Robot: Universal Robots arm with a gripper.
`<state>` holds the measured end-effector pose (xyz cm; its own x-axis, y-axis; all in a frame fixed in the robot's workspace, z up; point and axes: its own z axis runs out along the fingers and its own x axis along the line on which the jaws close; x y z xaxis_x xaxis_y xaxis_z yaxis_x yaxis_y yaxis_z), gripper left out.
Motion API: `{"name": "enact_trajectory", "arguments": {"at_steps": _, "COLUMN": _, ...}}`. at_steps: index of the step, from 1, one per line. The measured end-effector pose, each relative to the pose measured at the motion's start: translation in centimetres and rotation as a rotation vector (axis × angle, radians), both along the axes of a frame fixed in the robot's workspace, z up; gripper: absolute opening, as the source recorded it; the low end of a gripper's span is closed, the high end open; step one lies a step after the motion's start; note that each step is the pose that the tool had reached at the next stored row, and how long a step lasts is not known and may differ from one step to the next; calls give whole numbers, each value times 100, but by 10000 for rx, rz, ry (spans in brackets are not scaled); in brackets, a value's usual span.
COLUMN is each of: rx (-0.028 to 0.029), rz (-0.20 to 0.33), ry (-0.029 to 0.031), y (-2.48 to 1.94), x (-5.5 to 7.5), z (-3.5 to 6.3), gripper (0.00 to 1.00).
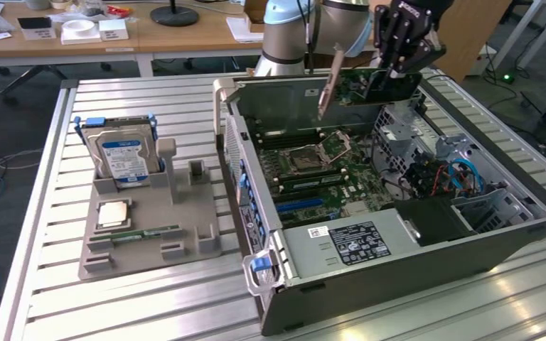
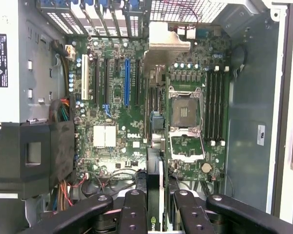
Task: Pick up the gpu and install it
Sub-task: 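Insert the gpu into the slot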
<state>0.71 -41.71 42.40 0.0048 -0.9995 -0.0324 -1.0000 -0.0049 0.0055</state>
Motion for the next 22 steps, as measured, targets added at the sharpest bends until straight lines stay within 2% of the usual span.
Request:
{"name": "enact_trajectory", "arguments": {"at_steps": 4, "rx": 1, "rz": 0, "ry": -3, "y": -1, "x": -26, "z": 0, "gripper": 26}}
{"name": "enact_trajectory", "arguments": {"at_steps": 10, "rx": 0, "rz": 0, "ry": -4, "y": -33, "x": -41, "z": 0, "gripper": 26}}
{"name": "enact_trajectory", "arguments": {"at_steps": 22, "rx": -1, "rz": 0, "ry": -4, "y": -35, "x": -70, "z": -62, "gripper": 26}}
